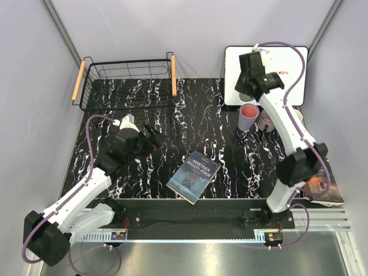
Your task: Unload the cups from the dish rack
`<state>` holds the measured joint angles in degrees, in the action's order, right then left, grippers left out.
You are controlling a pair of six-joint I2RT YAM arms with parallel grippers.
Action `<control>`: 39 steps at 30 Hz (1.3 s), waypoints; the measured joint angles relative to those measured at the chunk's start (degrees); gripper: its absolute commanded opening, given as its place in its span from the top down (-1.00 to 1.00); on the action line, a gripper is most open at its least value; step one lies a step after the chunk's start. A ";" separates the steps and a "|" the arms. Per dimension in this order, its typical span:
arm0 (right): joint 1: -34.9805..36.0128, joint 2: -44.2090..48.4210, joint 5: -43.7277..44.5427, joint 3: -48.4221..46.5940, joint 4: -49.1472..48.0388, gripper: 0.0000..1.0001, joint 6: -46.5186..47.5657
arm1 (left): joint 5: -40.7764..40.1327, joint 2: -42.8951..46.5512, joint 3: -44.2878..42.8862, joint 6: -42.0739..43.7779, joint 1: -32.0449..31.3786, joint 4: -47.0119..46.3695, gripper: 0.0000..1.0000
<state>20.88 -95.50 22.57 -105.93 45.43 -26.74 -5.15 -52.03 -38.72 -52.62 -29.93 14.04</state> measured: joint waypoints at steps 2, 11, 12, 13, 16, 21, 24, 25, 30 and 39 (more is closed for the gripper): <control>-2.60 -6.23 -0.57 -4.94 4.52 1.00 -0.04 | -0.24 0.07 0.85 -0.35 -0.02 1.62 -0.98; -4.90 -12.52 -2.29 -10.91 12.74 1.00 -0.94 | 0.04 -1.18 1.01 -0.37 -0.09 3.45 -0.97; -4.98 -12.70 -2.34 -11.02 12.85 1.00 -0.98 | 0.15 -1.60 1.01 -0.37 -0.09 3.50 -0.97; -5.16 -12.87 -2.49 -11.06 13.00 1.00 -1.05 | 0.20 -2.12 1.01 -0.37 -0.13 3.52 -0.97; -6.08 -13.75 -2.62 -11.04 13.27 1.00 -1.14 | 0.20 -3.23 1.03 -0.37 -0.35 3.54 -0.98; -7.58 -15.47 -2.75 -10.67 12.98 1.00 -1.11 | 0.26 -4.46 1.14 -0.35 -0.63 3.50 -0.98; -8.15 -17.31 -2.95 -10.62 12.81 1.00 -1.11 | 0.31 -4.98 1.27 -0.31 -0.81 3.50 -0.98; -8.26 -17.97 -3.17 -10.62 12.79 1.00 -1.11 | 0.31 -5.05 1.29 -0.28 -0.87 3.50 -0.98; -8.35 -20.13 -3.89 -10.32 12.70 1.00 -1.14 | 0.31 -5.25 1.38 0.13 -0.92 3.37 -0.98; -8.48 -20.70 -4.26 -7.30 10.82 1.00 -1.14 | 0.92 -8.74 1.38 0.17 -0.92 2.58 -0.98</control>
<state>12.40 -116.20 18.31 -113.23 56.25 -27.88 -4.23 -60.77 -37.34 -52.45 -30.85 16.62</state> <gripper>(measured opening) 0.218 0.987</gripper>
